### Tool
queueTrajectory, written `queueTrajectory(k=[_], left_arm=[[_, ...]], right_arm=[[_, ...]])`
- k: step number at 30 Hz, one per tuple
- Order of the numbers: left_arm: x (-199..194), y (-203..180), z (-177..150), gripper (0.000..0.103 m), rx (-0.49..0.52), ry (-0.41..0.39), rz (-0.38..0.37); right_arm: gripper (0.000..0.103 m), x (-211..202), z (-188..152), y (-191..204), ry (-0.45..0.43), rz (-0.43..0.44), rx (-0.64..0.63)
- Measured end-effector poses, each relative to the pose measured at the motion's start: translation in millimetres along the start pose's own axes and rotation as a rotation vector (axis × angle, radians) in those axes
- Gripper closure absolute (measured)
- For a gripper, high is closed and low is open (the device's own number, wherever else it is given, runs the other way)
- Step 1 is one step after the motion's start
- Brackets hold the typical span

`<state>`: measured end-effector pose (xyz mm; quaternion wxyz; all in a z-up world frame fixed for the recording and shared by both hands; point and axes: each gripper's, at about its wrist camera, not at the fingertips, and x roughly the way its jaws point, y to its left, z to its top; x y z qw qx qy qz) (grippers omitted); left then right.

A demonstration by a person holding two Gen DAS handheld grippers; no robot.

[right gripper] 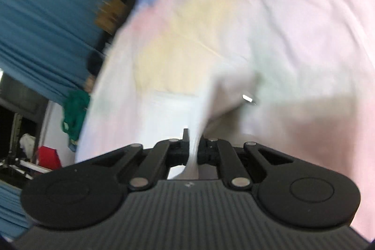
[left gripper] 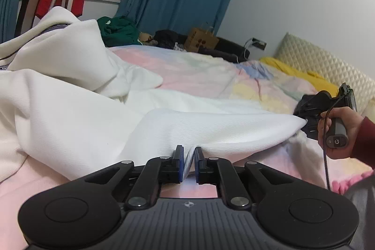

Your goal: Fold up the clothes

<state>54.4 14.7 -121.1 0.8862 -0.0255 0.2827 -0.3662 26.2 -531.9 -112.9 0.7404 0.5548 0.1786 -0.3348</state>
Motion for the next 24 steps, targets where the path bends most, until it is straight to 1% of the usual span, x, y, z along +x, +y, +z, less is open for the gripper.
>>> queueTrajectory(k=[2,3,4,5,6,7,8,10,12,14,15,17,20,22,23,24], left_arm=[[6.0,0.5,-1.9,0.089,0.004,0.009,0.003],[6.0,-0.2,-2.5,0.084,0.004,0.011,0.005],[-0.9,-2.1,-1.9,0.074,0.004,0.009,0.009],[-9.1,-3.9,-0.9,0.07,0.003,0.006,0.015],[-15.2,-4.8,-0.2,0.061,-0.003,0.005,0.017],[-20.5,-5.2,0.5,0.056,-0.011,0.004,0.018],[-25.8,-2.7,2.2,0.054,-0.04,0.004,0.023],[-36.5,4.6,6.6,0.042,-0.115,0.004,0.033],[-46.3,15.8,10.4,0.034,-0.204,-0.003,0.048],[-50.8,40.1,11.4,0.03,-0.353,-0.027,0.084],[-53.0,56.0,8.4,0.029,-0.453,-0.042,0.102],[-57.6,90.5,-0.3,0.03,-0.672,-0.076,0.14],[-73.8,136.8,-24.7,0.03,-1.0,-0.163,0.181],[-88.0,157.5,-42.5,0.03,-1.174,-0.226,0.256],[-95.2,165.1,-51.3,0.031,-1.247,-0.259,0.287],[-100.7,169.6,-56.8,0.034,-1.294,-0.287,0.297]], right_arm=[[0.097,3.7,-2.7,-3.4,0.014,0.0,0.009],[0.097,4.5,-3.7,-3.0,0.013,0.001,-0.001],[0.097,4.8,-4.5,-0.2,0.008,0.004,-0.021],[0.097,4.1,-5.5,3.4,0.001,0.01,-0.037],[0.097,2.1,-6.6,6.5,-0.006,0.02,-0.048],[0.097,-1.6,-6.8,4.4,-0.013,0.03,-0.056],[0.097,-3.4,-6.9,3.5,-0.019,0.037,-0.062],[0.097,-3.4,-5.6,9.9,-0.029,0.044,-0.071],[0.097,-3.9,-2.3,12.6,-0.038,0.051,-0.074],[0.097,-2.8,-0.5,14.7,-0.053,0.056,-0.085],[0.097,-2.6,0.2,15.9,-0.064,0.059,-0.093],[0.097,-1.2,0.6,19.7,-0.091,0.06,-0.122],[0.097,3.1,-0.5,25.4,-0.11,0.056,-0.154],[0.097,6.1,-0.2,25.9,-0.117,0.046,-0.158],[0.097,7.4,0.0,25.7,-0.119,0.041,-0.159],[0.097,8.8,0.1,25.4,-0.121,0.037,-0.159]])
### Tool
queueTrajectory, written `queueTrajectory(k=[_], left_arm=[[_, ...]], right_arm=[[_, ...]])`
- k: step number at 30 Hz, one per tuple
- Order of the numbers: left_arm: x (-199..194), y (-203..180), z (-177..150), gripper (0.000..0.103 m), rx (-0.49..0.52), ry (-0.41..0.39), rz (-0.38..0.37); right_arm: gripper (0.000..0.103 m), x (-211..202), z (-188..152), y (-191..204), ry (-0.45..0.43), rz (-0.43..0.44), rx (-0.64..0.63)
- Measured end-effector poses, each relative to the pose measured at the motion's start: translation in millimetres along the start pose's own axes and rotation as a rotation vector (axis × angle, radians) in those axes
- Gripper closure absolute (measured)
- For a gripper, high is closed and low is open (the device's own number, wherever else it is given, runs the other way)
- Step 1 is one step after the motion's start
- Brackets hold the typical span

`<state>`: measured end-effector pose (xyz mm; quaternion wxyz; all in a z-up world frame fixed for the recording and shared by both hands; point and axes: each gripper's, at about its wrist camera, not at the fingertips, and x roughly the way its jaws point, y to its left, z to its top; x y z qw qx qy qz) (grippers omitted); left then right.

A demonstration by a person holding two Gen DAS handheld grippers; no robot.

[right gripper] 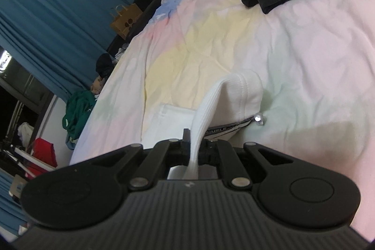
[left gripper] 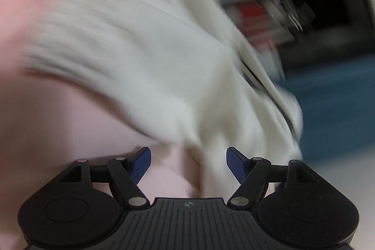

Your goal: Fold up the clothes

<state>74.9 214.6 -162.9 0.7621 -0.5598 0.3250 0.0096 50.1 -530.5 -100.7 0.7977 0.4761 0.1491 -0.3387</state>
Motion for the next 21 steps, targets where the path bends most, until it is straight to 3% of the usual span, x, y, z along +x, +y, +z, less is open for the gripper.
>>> queueTrajectory(k=[2,8,12,15,21], left_arm=[[-7.3,7.4,5.8,0.034,-0.067,-0.038,-0.002],[-18.8,10.3,16.1,0.035,-0.113,-0.176,0.019],[-18.5,13.1,23.6,0.056,-0.146,-0.218,0.032],[-16.8,9.4,27.4,0.073,-0.117,-0.226,0.072],[-63.4,-10.5,38.5,0.087,-0.021,-0.298,0.102]], right_arm=[[0.097,1.5,-1.4,1.2,-0.005,-0.008,-0.012],[0.097,5.0,-3.2,10.3,-0.032,-0.021,-0.089],[0.097,7.5,-1.4,4.1,-0.032,-0.006,-0.057],[0.097,6.3,-0.8,5.7,-0.039,0.001,-0.085],[0.097,6.5,1.3,1.9,-0.035,0.008,-0.07]])
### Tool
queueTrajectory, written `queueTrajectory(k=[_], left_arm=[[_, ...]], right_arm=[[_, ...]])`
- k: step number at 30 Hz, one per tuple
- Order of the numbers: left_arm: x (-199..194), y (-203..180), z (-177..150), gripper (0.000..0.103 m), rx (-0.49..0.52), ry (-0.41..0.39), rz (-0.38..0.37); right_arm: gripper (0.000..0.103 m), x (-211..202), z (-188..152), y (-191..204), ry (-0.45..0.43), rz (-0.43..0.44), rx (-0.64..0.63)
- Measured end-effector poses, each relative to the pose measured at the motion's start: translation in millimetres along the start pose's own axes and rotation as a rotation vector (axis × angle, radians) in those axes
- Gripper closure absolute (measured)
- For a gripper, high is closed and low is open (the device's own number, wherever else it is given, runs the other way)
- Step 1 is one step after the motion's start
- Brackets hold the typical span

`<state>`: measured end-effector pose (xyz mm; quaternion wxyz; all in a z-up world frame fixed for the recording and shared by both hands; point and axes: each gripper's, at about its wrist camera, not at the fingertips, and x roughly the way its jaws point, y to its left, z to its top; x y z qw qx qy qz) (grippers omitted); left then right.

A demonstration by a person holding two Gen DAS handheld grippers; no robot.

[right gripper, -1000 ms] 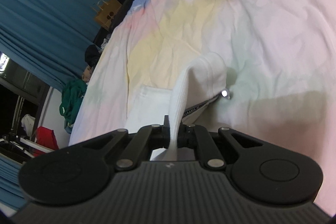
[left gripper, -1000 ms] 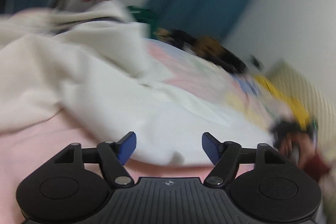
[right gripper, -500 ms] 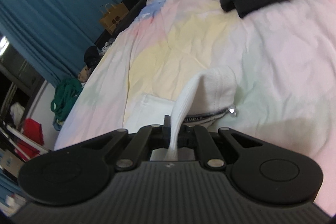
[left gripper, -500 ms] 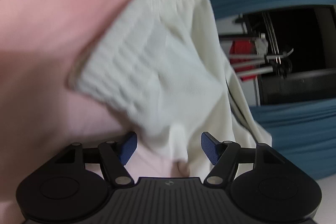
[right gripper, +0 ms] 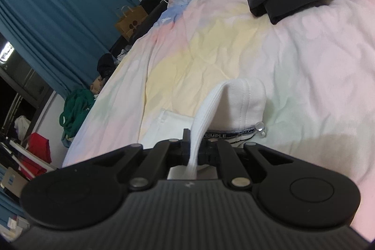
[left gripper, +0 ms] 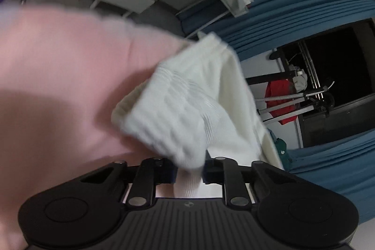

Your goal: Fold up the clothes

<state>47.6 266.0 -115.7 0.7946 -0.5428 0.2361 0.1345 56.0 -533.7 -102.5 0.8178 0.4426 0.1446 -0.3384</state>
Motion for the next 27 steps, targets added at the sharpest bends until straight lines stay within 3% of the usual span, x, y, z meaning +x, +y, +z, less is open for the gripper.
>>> queueTrajectory(k=[3,9,12,15,18,22,27], left_arm=[[-31.2,-15.7,25.0,0.093,0.047,-0.01,-0.016],[-69.6,-44.3,60.8,0.096,0.159,0.065,-0.019],[-85.5,-52.3,66.8,0.097,0.228,0.083,-0.02],[-94.2,-44.8,74.2,0.097,0.225,0.138,0.02],[-87.9,-27.0,73.3,0.097,0.268,0.168,0.122],[-62.8,-1.2,68.2,0.097,0.321,0.233,0.226],[-45.8,10.5,65.9,0.096,0.361,0.294,0.277]], right_arm=[[0.097,-0.6,3.3,-2.8,-0.002,0.015,0.004],[0.097,-3.4,8.6,-8.5,-0.009,0.033,0.019],[0.097,-15.5,8.2,2.1,-0.038,0.042,-0.067],[0.097,-28.9,8.1,12.4,-0.066,0.045,-0.132],[0.097,-32.1,8.9,7.6,-0.069,-0.028,-0.135],[0.097,-13.6,6.9,-11.7,0.039,-0.152,-0.121],[0.097,1.9,2.4,-19.1,0.134,-0.234,-0.163]])
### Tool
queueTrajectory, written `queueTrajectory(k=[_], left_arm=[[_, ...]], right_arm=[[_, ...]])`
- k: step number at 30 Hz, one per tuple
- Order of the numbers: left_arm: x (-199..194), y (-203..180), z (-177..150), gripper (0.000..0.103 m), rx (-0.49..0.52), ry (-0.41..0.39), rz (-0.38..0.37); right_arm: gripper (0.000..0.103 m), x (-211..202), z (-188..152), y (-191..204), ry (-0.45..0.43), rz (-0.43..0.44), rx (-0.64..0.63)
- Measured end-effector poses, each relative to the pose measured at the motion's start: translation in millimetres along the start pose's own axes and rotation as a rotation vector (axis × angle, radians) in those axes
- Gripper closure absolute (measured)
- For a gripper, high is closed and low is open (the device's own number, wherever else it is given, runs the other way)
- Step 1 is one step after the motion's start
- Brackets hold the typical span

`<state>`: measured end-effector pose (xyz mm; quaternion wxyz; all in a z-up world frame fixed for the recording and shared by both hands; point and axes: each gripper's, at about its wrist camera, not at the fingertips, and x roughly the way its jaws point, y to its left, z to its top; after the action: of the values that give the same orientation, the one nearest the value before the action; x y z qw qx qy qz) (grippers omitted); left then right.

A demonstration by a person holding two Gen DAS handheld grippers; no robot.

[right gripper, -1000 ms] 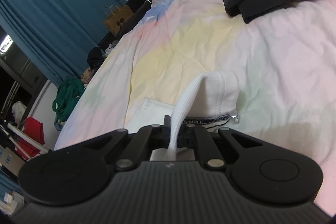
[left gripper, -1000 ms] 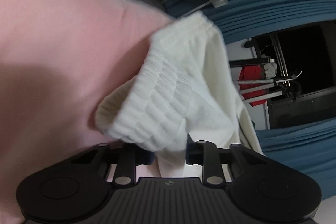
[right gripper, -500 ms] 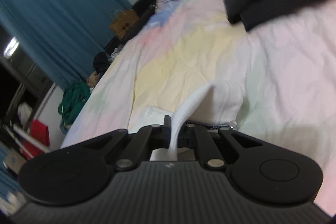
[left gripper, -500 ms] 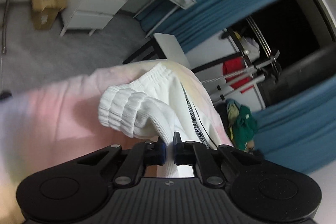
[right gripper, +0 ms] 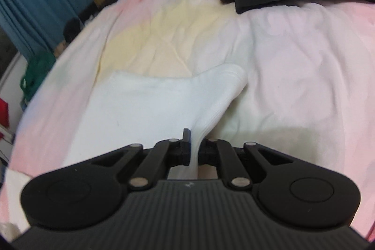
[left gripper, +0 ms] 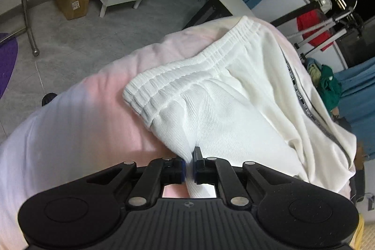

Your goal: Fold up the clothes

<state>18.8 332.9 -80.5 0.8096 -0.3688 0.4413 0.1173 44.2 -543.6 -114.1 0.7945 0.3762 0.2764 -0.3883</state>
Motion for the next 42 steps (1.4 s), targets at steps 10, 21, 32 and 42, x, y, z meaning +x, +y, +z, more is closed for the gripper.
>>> queueTrajectory(k=[10,21,32,42], left_arm=[[-35.0,-29.9,-10.7,0.049,0.31,-0.055,0.049],[-88.6,-120.2,-52.1,0.021,0.49,-0.361,-0.016],[-29.9,-240.4,-124.5,0.021,0.696,-0.343,-0.136],[40.4,-271.4,-158.9,0.021,0.829,-0.336,-0.11]], right_arm=[[0.077,-17.1,1.7,-9.8,-0.034,-0.012,0.159],[0.042,-69.1,4.5,35.0,-0.244,0.149,0.043],[0.042,-93.1,-35.7,122.9,-0.133,0.569,-0.333],[0.045,-61.1,-66.6,168.1,0.226,0.809,-0.381]])
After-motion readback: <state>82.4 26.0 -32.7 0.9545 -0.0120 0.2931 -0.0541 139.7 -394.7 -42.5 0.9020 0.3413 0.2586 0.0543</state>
